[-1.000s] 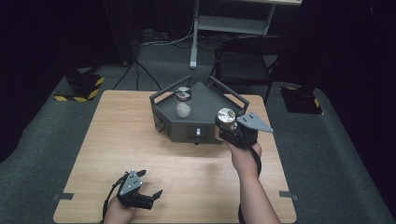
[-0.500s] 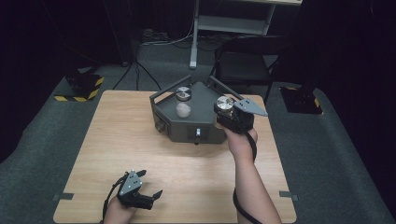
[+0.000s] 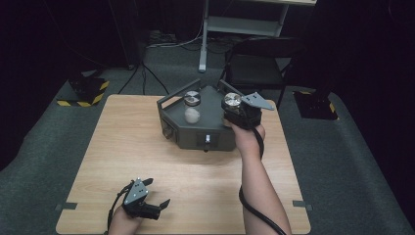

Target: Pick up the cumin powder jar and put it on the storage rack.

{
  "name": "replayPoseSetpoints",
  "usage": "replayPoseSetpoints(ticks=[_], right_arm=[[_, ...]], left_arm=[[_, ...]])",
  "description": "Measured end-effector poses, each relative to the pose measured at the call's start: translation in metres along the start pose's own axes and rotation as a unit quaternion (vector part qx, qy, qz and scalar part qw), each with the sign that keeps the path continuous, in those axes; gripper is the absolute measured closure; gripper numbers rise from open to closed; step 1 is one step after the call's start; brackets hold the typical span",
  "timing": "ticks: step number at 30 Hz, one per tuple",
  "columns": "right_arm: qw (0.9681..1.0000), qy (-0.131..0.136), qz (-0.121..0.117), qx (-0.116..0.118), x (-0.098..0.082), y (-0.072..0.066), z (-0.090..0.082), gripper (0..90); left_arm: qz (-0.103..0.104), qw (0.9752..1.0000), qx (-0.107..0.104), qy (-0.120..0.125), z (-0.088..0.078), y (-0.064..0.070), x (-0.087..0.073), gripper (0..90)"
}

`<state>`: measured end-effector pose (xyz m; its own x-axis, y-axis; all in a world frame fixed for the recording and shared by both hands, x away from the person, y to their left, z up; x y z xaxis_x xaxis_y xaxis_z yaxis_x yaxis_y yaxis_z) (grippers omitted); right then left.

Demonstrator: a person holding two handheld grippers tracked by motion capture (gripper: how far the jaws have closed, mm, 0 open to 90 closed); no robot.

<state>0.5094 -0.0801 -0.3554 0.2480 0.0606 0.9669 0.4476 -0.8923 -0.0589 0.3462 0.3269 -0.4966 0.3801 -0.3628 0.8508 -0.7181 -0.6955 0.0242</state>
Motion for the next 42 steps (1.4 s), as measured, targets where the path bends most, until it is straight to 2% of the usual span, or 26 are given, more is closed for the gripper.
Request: replayPoseSetpoints(ticks=[10, 28, 34, 38, 42], right_arm=[[1.0000, -0.008, 0.002, -0.002, -0.001, 0.004, 0.017, 34.8], [0.9996, -0.026, -0.005, -0.001, -0.005, 0.000, 0.048, 34.7], [0.9995, -0.030, -0.004, -0.004, -0.010, 0.000, 0.053, 34.7], [0.9996, -0.025, 0.009, -0.005, -0.014, 0.002, 0.054, 34.7], [0.9996, -0.026, 0.007, -0.005, -0.013, 0.002, 0.054, 34.7]], left_arm=[[-0.001, 1.0000, -0.003, 0.000, 0.000, -0.001, 0.000, 0.7], [-0.002, 1.0000, -0.007, 0.001, -0.001, -0.002, 0.000, 0.7], [-0.002, 1.0000, -0.009, 0.002, -0.001, -0.002, -0.001, 0.7], [-0.002, 1.0000, -0.009, 0.002, -0.001, -0.002, -0.001, 0.7], [-0.002, 1.0000, -0.009, 0.002, -0.001, -0.002, -0.001, 0.7]])
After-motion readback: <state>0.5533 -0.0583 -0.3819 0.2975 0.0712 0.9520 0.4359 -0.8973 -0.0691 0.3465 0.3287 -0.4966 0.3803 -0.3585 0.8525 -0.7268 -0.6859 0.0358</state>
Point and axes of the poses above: each handheld gripper's, and its own axes: z roughly forward along the jaws, x roughly out of its top, y roughly to its right, the point moved 10 cm from there along z, roughly forward along the jaws, and after that the axes turned 3 degrees about x, right-handed, at the moved point
